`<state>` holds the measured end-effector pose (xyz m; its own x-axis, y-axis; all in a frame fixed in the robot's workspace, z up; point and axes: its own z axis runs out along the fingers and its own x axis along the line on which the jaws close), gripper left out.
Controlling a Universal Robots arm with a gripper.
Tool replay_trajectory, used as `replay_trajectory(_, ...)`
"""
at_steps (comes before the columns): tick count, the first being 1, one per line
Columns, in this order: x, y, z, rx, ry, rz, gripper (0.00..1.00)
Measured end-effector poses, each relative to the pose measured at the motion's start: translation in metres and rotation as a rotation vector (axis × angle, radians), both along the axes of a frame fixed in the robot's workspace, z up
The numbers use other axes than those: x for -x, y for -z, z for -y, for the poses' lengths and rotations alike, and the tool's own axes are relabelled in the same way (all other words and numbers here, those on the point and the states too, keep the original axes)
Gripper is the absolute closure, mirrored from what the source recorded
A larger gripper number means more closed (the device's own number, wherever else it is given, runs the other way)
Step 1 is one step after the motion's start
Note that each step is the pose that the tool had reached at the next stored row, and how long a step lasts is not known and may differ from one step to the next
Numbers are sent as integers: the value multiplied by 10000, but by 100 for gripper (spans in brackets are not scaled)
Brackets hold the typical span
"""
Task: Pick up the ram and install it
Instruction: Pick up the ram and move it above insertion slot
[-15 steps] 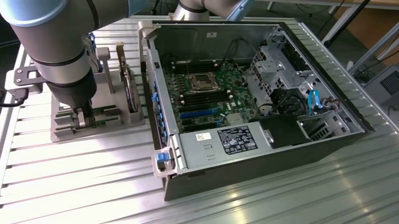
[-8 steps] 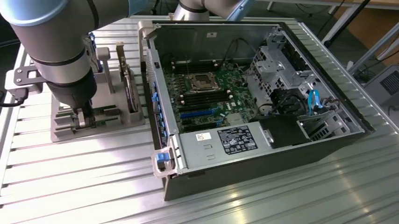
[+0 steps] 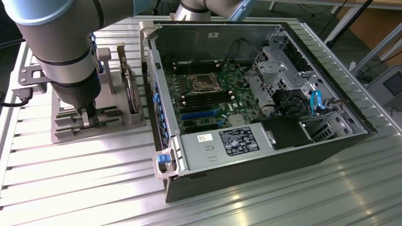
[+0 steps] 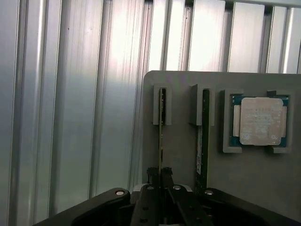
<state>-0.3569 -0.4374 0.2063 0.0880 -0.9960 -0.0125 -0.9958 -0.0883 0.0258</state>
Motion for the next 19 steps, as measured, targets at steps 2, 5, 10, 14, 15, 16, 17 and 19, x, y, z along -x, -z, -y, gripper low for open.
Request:
replay_trajectory(2,0,0,0,1,0,0,87)
replay_trajectory(5,0,-96,0,2,0,0,87)
replay_trajectory(10,0,-414,0,1,0,0,87)
replay_trajectory(14,0,-583,0,1,0,1,87)
replay_trajectory(15,0,-627,0,2,0,0,87)
replay_trajectory(16,0,-665,0,1,0,1,87)
replay_trajectory(17,-1,-693,0,1,0,1,87)
replay_trajectory(19,-2,-742,0,1,1,1,87)
